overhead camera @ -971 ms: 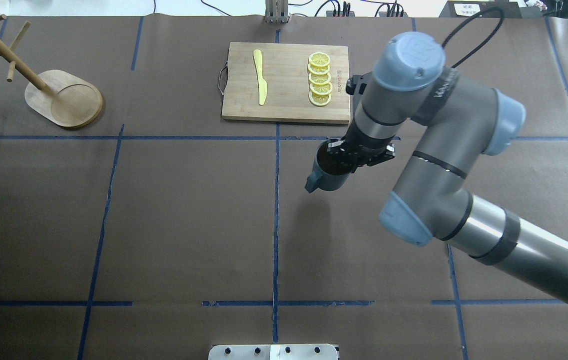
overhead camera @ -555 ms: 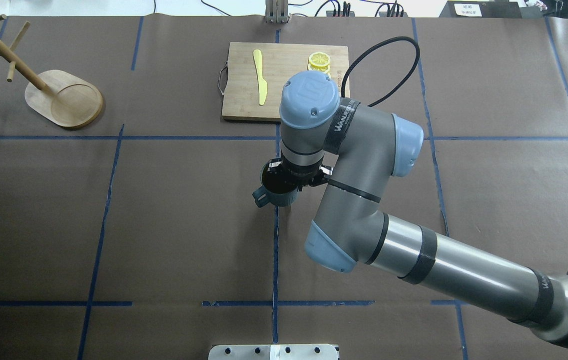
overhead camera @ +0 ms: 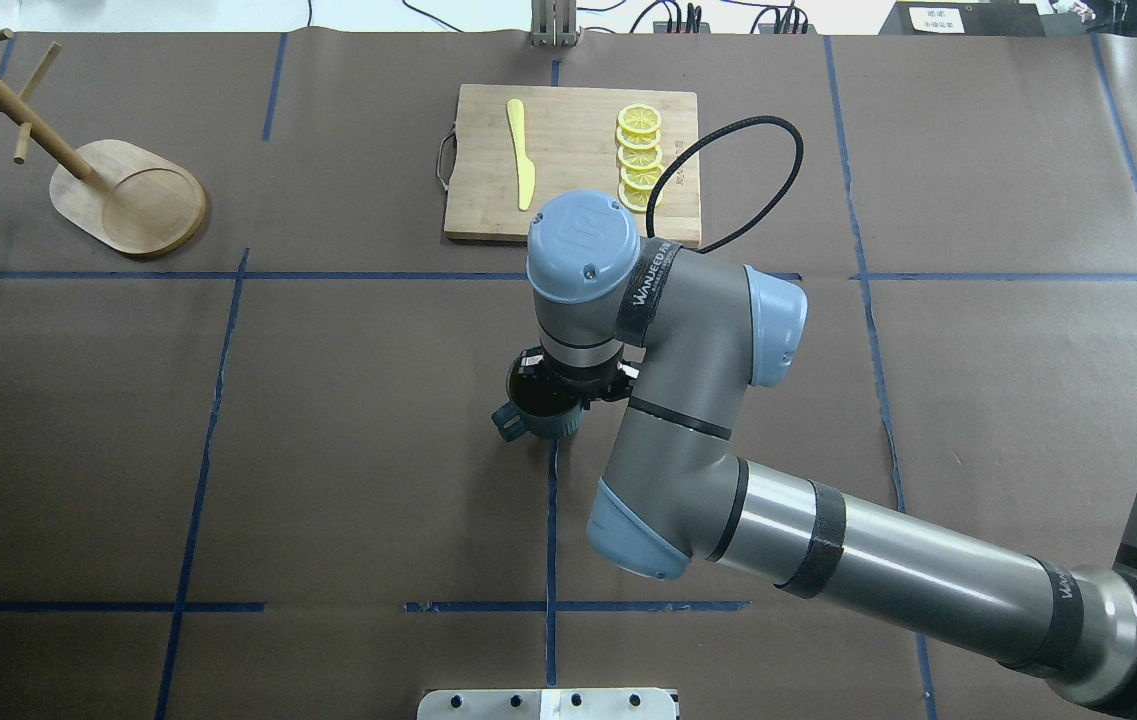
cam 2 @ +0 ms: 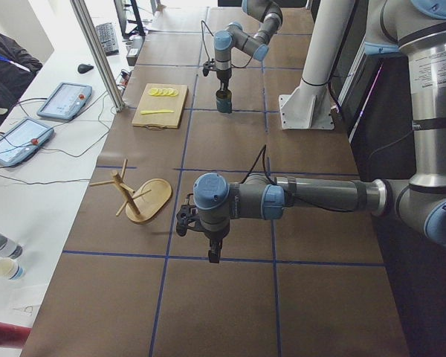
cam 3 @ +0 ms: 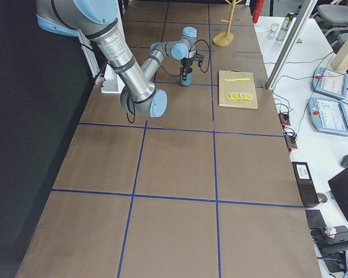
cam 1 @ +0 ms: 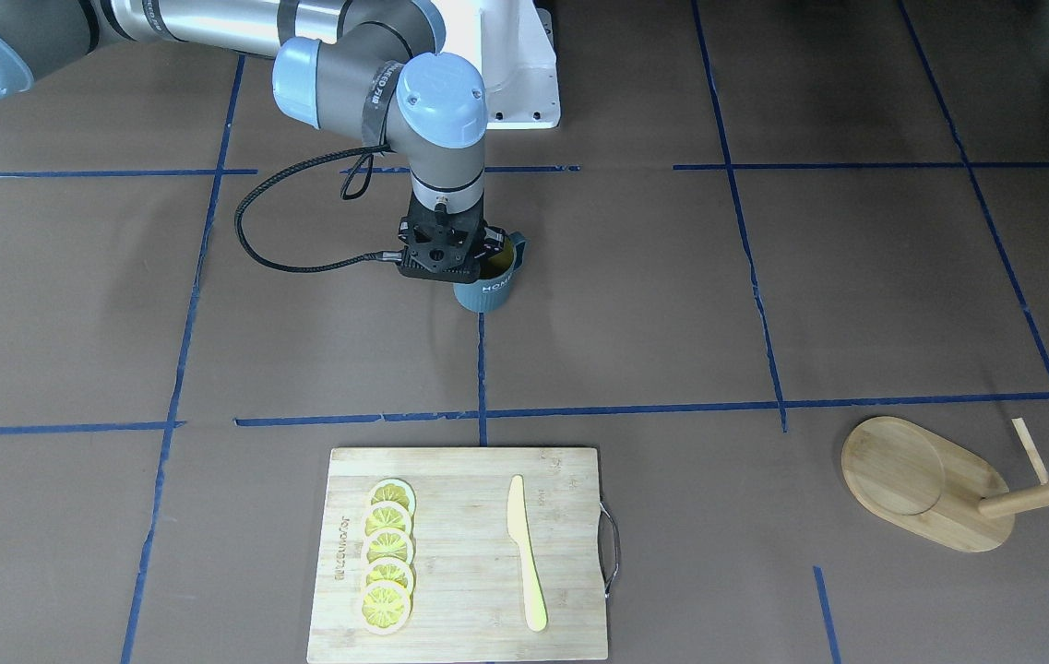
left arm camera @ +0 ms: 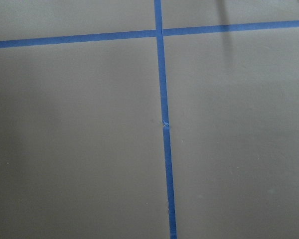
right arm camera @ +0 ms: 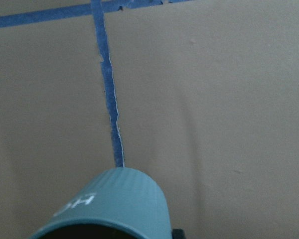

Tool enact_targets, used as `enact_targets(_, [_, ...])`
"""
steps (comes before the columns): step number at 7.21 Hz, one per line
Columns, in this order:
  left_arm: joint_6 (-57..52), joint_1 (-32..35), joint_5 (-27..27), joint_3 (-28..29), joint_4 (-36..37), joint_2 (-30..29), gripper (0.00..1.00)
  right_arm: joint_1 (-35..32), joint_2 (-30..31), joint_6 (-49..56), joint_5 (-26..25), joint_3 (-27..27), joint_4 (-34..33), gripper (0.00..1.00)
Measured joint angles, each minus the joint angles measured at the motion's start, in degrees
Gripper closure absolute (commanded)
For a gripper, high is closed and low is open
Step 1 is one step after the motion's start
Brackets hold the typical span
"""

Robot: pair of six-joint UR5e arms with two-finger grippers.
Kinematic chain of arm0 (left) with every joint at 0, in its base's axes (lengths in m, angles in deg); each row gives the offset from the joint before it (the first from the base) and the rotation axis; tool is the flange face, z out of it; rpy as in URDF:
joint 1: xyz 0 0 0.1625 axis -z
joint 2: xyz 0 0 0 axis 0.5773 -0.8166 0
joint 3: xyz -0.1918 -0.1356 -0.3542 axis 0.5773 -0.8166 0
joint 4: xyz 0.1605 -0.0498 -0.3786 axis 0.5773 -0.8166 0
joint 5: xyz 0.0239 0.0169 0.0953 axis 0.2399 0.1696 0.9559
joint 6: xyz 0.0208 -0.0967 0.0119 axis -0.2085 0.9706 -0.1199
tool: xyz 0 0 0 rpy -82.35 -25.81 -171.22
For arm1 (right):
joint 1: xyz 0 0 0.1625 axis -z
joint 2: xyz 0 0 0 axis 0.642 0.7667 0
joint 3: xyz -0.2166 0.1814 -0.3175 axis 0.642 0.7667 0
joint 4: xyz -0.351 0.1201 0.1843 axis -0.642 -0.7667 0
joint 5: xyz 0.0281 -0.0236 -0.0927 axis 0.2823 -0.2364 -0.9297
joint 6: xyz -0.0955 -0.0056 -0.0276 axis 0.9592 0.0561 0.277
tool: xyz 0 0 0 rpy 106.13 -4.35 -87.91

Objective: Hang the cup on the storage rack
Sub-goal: 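Carry the teal mug with the right gripper toward the table centre, then set the mug down and open the right gripper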

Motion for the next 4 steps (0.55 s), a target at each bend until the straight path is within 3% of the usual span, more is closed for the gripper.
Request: enact_targets(4, [0.1,0.0,0.0,-0.5,-0.1,0.0,0.00,-0.4,0.1,0.9,-0.2,-2.3,-0.2,0.00])
